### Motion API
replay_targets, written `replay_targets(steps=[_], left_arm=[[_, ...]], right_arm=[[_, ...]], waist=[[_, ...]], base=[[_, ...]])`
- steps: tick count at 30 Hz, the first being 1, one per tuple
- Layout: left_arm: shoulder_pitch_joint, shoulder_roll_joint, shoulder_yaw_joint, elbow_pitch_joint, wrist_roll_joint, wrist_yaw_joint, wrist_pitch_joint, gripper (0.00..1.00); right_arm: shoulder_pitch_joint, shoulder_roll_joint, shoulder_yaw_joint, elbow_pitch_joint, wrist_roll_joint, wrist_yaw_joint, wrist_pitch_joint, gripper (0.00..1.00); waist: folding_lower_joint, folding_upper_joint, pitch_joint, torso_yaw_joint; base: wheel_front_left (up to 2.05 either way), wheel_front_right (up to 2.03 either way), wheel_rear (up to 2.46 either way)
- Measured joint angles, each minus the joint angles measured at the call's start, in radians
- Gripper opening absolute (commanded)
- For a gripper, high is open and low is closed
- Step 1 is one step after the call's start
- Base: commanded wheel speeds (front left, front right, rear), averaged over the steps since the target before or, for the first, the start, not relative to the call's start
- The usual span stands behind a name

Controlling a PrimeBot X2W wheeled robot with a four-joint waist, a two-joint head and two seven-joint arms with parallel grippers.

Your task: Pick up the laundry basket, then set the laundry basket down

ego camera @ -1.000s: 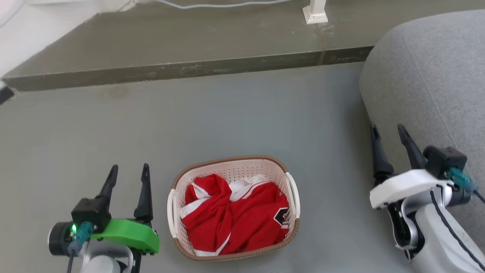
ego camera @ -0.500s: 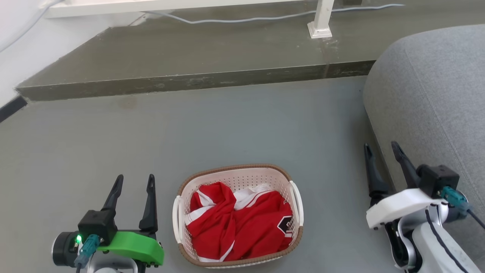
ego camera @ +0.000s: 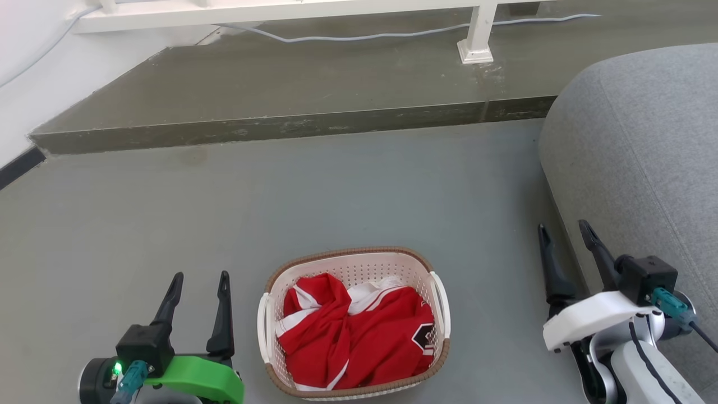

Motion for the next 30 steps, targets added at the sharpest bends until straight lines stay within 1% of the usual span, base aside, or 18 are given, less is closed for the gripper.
replay_targets(steps=[12,13,17,22,24,25,27,30], left_arm=[[0.009,-0.011,0.001,-0.012,0.011,0.008,0.002,1.00],[0.012,-0.011,0.000,-0.013,0.011,0.008,0.006,0.00],[0.022,-0.021,-0.010,0.023,0.007,0.008,0.009,0.00],[0.028,-0.023,-0.010,0.022,-0.018,0.006,0.009,0.00],[0.035,-0.024,-0.010,0.019,-0.030,0.005,0.009,0.00],[0.042,-0.025,-0.010,0.017,-0.063,-0.003,0.009,0.00],[0.043,-0.025,-0.009,0.015,-0.088,-0.003,0.009,0.00],[0.043,-0.026,-0.004,0.013,-0.139,-0.016,0.019,0.00]], right_arm=[[0.013,-0.004,-0.001,-0.019,-0.005,0.000,0.001,1.00],[0.015,-0.005,-0.002,-0.021,-0.005,0.000,0.001,0.00],[0.028,0.013,0.004,0.008,-0.002,0.001,0.002,0.00],[0.050,0.019,0.003,0.011,0.021,0.005,0.002,0.00],[0.052,0.020,-0.001,0.010,0.040,0.013,0.002,0.00],[0.052,0.023,-0.003,0.008,0.067,0.016,0.004,0.00],[0.052,0.026,-0.007,0.006,0.091,0.019,0.009,0.00],[0.052,0.034,-0.017,0.002,0.142,0.028,0.018,0.00]], waist=[[0.0000,0.0000,-0.008,-0.002],[0.0000,0.0001,-0.009,-0.002],[0.0000,0.0000,-0.009,-0.001],[0.0000,0.0000,-0.010,0.000],[0.0000,0.0000,-0.012,0.002],[0.0000,0.0000,-0.014,0.004],[0.0000,0.0000,-0.016,0.006],[0.0000,0.0000,-0.018,0.008]], base=[[0.00,0.00,0.00],[0.00,0.00,0.00],[0.00,0.00,0.00],[0.00,0.00,0.00],[0.00,0.00,0.00],[0.00,0.00,0.00],[0.00,0.00,0.00],[0.00,0.00,0.00]])
